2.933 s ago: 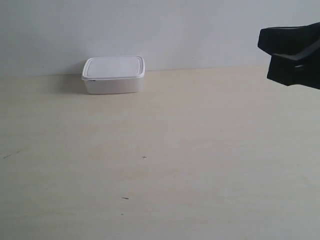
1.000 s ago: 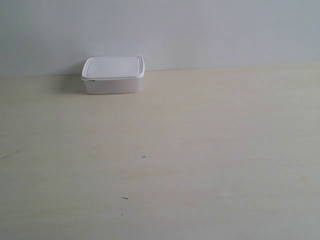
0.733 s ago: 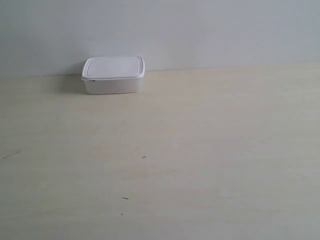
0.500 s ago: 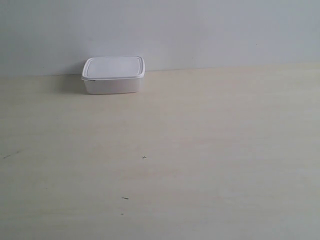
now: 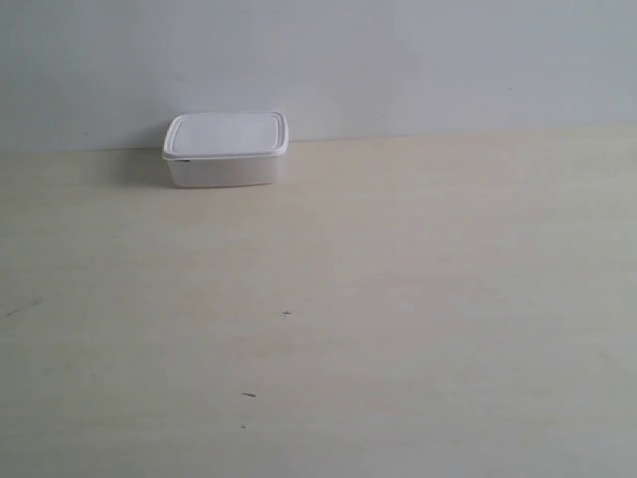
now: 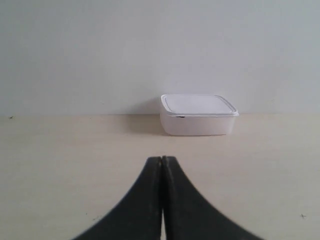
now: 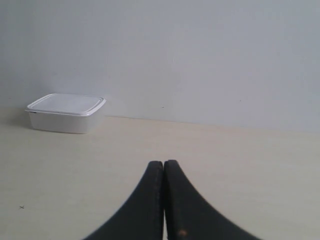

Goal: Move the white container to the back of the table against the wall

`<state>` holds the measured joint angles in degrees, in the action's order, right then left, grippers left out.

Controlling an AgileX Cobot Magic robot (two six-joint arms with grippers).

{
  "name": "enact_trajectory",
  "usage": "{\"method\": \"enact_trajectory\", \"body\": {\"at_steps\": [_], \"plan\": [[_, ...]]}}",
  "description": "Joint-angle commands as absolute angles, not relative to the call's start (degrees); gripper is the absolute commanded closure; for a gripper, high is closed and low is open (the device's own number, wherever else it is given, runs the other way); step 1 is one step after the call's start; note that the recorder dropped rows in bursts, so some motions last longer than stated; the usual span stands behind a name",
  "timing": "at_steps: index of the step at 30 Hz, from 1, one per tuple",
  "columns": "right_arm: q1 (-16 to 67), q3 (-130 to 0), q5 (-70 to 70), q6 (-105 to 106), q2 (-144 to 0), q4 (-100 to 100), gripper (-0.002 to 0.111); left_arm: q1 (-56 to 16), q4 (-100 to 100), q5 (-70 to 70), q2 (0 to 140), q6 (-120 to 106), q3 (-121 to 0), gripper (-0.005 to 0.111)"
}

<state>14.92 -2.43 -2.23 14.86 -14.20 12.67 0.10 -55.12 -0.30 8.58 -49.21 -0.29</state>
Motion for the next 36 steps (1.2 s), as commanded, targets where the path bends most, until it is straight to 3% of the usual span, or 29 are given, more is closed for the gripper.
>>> {"method": "enact_trajectory", "body": {"at_steps": [1, 2, 4, 7, 36], "plan": [[14.6, -2.1, -2.7, 15.0, -13.9, 12.1, 0.108, 0.1, -30.2, 2.1, 8.3, -27.1, 0.0, 0.107], [14.6, -2.1, -2.7, 15.0, -13.9, 12.1, 0.108, 0.1, -17.0, 3.1, 8.3, -15.5, 0.0, 0.107], [14.6, -2.1, -2.7, 15.0, -13.9, 12.1, 0.108, 0.1, -12.5, 7.9, 8.3, -6.2, 0.0, 0.107], [14.6, -2.1, -2.7, 15.0, -13.9, 12.1, 0.108, 0.1, -12.6, 15.3, 8.3, -7.6, 0.0, 0.107], [14.6, -2.1, -2.7, 15.0, -13.9, 12.1, 0.108, 0.1, -12.6, 15.6, 8.3, -15.9, 0.0, 0.107]]}}
